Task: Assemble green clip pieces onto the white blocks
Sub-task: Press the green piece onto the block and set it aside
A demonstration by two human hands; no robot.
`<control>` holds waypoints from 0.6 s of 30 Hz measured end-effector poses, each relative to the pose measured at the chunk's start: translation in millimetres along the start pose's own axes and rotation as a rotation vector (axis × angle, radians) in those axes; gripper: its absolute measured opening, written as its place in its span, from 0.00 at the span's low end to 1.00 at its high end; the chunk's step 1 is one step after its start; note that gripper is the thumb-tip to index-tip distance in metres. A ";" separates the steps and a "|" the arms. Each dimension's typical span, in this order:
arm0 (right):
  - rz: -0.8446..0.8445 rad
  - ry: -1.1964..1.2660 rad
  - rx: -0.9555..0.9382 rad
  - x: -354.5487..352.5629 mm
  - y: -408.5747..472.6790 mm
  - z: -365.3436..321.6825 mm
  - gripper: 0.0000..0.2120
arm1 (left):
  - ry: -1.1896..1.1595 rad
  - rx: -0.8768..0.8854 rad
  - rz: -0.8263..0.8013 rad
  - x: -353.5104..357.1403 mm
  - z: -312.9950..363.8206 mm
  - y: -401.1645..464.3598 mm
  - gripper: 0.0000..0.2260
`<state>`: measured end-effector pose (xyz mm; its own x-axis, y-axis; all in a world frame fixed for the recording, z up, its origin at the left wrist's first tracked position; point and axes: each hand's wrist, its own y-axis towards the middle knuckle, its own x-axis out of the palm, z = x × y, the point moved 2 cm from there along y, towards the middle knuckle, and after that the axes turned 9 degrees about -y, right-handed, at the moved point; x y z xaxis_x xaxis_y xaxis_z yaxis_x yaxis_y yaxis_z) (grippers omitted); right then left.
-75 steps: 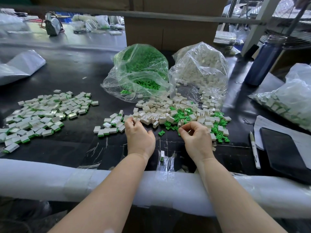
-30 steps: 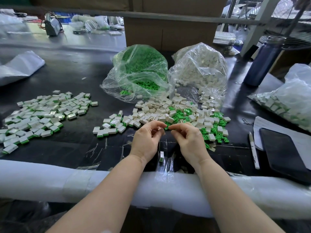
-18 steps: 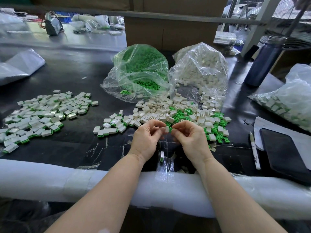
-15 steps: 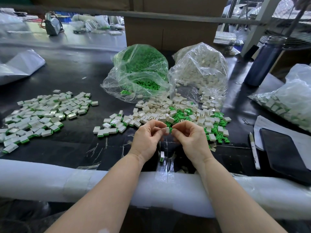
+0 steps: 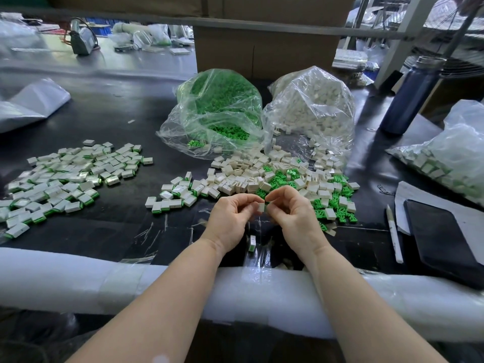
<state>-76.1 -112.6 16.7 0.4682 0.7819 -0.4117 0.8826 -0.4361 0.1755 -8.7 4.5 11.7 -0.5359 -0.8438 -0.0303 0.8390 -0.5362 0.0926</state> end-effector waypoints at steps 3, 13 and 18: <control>-0.011 -0.002 0.002 0.8 0.2 0.8 0.10 | 0.013 0.004 -0.007 0.5 0.1 -0.4 0.10; -0.059 -0.078 -0.013 -0.1 -0.8 -0.6 0.11 | 0.195 0.011 -0.054 -0.4 -3.2 -0.3 0.12; -0.038 0.063 0.032 -1.3 -0.5 0.4 0.09 | 0.133 0.014 -0.051 -0.3 0.0 -1.8 0.10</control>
<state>-77.1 -113.5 16.7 0.4371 0.8240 -0.3604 0.8984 -0.4188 0.1320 -10.1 5.6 11.6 -0.5600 -0.8115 -0.1669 0.8089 -0.5791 0.1017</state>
